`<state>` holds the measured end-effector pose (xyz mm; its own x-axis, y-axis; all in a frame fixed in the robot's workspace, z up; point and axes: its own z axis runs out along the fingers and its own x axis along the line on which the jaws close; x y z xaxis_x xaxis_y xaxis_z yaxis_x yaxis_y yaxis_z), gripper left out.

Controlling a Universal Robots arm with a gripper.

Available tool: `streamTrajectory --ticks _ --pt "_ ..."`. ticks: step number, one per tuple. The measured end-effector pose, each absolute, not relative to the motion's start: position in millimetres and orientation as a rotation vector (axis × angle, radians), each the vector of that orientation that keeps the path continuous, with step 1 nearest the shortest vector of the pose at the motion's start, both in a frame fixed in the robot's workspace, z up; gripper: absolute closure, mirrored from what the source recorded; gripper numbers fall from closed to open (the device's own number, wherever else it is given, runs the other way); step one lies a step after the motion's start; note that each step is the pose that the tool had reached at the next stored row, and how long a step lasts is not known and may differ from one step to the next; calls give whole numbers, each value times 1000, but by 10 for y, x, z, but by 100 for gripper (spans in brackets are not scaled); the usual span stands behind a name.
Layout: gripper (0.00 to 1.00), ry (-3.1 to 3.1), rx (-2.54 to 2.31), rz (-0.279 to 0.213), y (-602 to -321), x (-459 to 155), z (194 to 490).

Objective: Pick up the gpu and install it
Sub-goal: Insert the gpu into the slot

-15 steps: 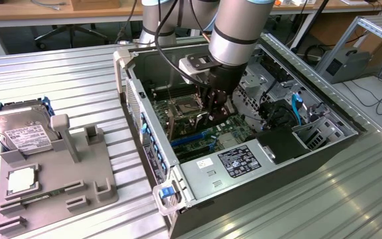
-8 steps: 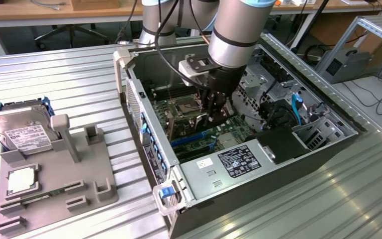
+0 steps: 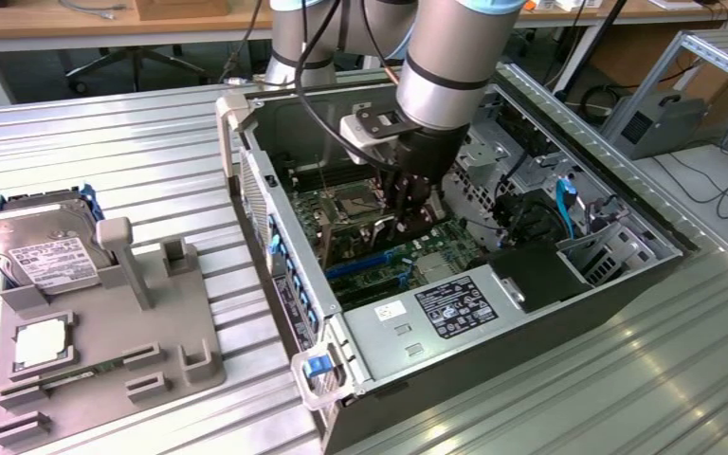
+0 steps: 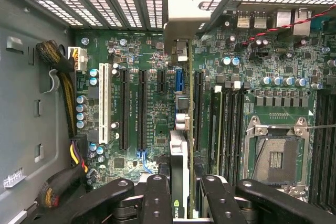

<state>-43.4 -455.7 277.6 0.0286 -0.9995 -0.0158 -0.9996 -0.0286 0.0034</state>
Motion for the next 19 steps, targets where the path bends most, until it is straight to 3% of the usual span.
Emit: streamTrajectory --ticks 19 --pt "73 2183 -2247 22 -4557 -490 2710"
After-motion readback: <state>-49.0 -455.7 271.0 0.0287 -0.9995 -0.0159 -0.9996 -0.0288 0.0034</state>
